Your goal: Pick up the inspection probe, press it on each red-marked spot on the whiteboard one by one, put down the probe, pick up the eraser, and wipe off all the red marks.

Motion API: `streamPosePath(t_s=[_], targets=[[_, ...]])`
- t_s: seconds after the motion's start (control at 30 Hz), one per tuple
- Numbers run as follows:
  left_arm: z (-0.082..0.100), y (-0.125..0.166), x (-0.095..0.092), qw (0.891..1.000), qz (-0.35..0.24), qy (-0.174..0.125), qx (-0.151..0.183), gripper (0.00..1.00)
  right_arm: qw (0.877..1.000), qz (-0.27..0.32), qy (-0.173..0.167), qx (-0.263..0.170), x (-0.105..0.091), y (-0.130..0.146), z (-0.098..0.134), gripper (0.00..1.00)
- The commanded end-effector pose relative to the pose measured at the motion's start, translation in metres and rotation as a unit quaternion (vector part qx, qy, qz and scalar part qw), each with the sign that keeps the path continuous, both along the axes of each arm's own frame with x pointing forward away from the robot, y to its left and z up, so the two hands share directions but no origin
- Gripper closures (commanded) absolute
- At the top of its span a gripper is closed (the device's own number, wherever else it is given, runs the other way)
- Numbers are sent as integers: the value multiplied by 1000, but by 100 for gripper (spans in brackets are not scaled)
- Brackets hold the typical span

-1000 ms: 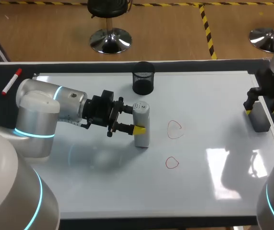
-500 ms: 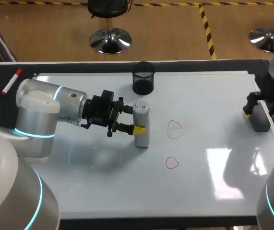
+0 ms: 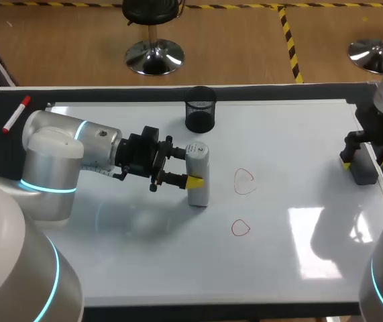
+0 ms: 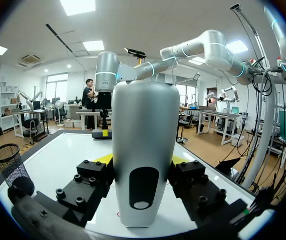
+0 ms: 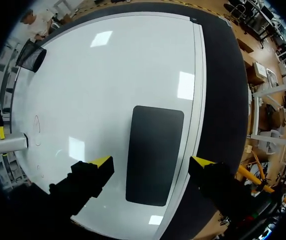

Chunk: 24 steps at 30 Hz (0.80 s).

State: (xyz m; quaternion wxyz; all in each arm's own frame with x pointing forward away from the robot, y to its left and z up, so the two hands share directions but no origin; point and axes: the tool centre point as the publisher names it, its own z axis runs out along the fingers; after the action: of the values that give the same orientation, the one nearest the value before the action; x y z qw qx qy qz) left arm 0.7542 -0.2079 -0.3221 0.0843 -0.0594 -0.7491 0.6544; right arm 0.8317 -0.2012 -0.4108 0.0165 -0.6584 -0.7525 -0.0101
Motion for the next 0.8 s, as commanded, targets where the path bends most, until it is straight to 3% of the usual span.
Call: streamPosePath(t_s=[0.03,0.17,0.23,0.4,0.53,0.57,0.67,0.8], targets=[[-7,1,-2,1000,0,0,-2,100,1000,0,3,-3,3,2,-2,2],[-7,1,-2,1000,0,0,-2,100,1000,-1,4,-2,4,3,-4,21],[-7,1,-2,1000,0,0,-2,100,1000,-1,6,-2,5,3,-6,41],[-7,1,-2,1000,0,0,-2,100,1000,-1,11,-2,4,3,-10,44],[-7,1,-2,1000,0,0,-2,100,1000,-2,13,-1,4,4,-12,55],[-7,1,-2,1000,0,0,-2,100,1000,-3,13,0,4,4,-12,63],[-7,1,-2,1000,0,0,-2,100,1000,-4,12,-1,4,4,-11,100],[-7,1,-2,1000,0,0,-2,100,1000,-8,4,-3,4,3,-3,100]])
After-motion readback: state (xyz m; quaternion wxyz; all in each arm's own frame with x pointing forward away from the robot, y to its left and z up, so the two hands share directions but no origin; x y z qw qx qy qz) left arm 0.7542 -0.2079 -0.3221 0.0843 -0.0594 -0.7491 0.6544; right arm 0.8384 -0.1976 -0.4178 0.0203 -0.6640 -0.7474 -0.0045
